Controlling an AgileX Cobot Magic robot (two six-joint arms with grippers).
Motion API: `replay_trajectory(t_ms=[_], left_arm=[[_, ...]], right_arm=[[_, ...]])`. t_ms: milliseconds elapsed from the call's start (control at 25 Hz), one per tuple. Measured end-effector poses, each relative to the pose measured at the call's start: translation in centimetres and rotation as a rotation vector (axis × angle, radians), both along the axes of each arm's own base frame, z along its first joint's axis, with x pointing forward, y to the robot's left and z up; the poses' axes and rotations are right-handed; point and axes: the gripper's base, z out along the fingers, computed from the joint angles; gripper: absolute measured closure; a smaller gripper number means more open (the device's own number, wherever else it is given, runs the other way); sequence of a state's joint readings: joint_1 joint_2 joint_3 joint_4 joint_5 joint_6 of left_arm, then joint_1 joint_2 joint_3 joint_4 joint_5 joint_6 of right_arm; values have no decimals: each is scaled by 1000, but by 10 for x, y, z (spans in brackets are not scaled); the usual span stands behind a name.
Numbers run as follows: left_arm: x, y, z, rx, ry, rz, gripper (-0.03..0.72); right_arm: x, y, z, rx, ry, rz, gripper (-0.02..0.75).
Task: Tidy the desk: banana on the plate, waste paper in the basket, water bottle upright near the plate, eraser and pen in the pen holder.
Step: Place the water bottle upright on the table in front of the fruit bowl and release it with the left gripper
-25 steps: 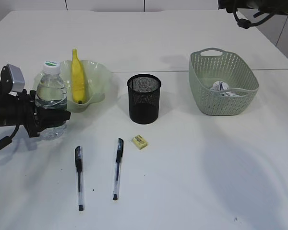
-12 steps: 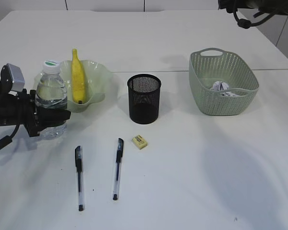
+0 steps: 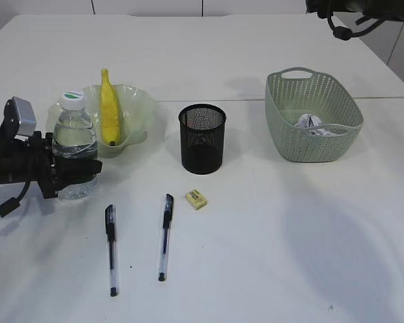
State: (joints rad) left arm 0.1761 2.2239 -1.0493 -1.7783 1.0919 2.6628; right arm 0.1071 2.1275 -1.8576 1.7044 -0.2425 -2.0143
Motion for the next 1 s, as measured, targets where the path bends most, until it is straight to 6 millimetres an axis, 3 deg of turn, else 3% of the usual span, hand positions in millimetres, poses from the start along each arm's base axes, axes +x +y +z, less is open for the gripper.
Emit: replay_trajectory(t_ms=[1000], left_arm=[[0,-2,-6,-40,-7,-13,312]], right_arm=[[0,0,0,0,0,0,148]])
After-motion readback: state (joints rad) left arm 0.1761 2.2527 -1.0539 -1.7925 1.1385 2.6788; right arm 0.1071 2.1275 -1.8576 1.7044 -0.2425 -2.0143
